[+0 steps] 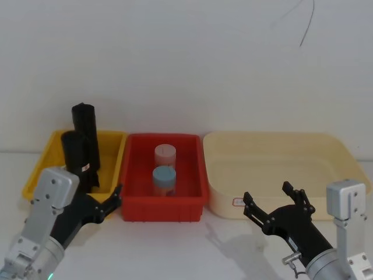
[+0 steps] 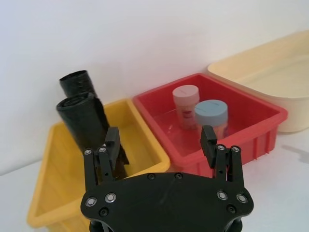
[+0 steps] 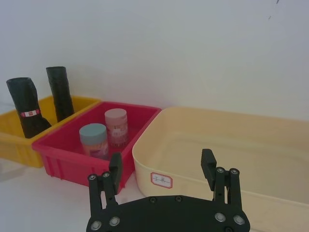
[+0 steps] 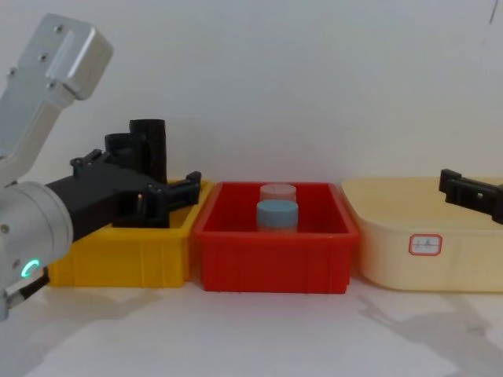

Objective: Pick up the garbage bag with the one hand and transfer it to the other hand.

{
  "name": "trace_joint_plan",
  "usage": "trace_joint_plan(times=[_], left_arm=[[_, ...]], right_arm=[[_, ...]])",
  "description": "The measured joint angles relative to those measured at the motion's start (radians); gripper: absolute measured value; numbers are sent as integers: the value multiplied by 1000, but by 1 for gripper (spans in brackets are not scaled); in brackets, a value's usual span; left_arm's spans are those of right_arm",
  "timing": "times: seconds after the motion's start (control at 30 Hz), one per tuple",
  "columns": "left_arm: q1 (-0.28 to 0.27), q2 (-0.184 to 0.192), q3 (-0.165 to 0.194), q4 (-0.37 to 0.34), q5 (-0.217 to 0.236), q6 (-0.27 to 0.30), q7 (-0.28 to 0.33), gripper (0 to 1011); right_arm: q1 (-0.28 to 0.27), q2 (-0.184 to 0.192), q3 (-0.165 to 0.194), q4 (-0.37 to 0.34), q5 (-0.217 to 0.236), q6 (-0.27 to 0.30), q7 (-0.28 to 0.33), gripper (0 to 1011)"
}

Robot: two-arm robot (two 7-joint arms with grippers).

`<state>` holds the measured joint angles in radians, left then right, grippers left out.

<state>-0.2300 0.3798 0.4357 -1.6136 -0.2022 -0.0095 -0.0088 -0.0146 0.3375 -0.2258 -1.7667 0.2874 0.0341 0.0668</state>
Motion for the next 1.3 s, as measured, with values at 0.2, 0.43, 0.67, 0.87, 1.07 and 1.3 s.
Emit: trace_joint_plan(times=[0.2, 0.43, 0.67, 0.87, 1.07, 1.3], left_arm=[[14, 1, -25, 12, -6, -19, 11, 1002], [23, 1, -51, 26, -15, -32, 19, 1001], [19, -8, -78, 56, -33, -46, 20, 1002], [2, -19, -93, 88, -45, -55, 12, 1002], [-23, -31, -101, 126, -51, -58, -2, 1002], [-50, -42, -104, 165, -53, -59, -15, 1001]], right_arm=[[0, 0, 0, 0, 0, 0, 0, 1000], [0, 0, 0, 0, 0, 0, 0, 999], [0, 0, 0, 0, 0, 0, 0, 999], [0, 0, 0, 0, 0, 0, 0, 999], [0, 0, 0, 0, 0, 0, 0, 1000], [0, 0, 0, 0, 0, 0, 0, 1000]])
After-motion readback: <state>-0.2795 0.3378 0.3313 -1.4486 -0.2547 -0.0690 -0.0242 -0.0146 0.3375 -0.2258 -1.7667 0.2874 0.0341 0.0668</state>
